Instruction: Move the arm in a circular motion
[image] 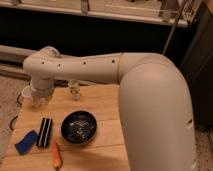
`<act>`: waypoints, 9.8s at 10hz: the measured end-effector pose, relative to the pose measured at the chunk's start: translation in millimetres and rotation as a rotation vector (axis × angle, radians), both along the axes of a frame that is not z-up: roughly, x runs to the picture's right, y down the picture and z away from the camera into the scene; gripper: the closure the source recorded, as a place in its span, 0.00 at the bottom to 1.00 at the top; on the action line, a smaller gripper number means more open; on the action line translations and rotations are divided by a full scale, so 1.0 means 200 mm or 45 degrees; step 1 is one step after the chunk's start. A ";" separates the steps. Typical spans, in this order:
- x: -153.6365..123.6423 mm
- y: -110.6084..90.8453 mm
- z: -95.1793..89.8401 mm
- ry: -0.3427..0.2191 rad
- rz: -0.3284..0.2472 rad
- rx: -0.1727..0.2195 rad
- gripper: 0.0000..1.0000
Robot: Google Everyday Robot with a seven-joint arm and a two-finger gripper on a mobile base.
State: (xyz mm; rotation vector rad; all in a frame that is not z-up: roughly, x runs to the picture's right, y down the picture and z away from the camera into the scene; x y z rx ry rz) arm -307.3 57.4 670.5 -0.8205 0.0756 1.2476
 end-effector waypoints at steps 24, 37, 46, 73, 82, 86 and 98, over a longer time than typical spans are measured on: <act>0.25 -0.52 0.20 0.002 -0.015 0.189 0.62; 0.46 0.25 -0.22 0.088 -0.059 0.070 0.62; -0.09 -0.59 0.06 -0.062 -0.213 0.387 0.62; 0.85 -0.65 0.31 0.283 0.028 0.241 0.62; 0.72 0.48 -0.33 0.142 -0.019 0.145 0.62; 0.20 0.44 -0.55 -0.138 -0.295 0.283 0.62; 0.85 -0.78 0.58 0.083 0.035 0.252 0.62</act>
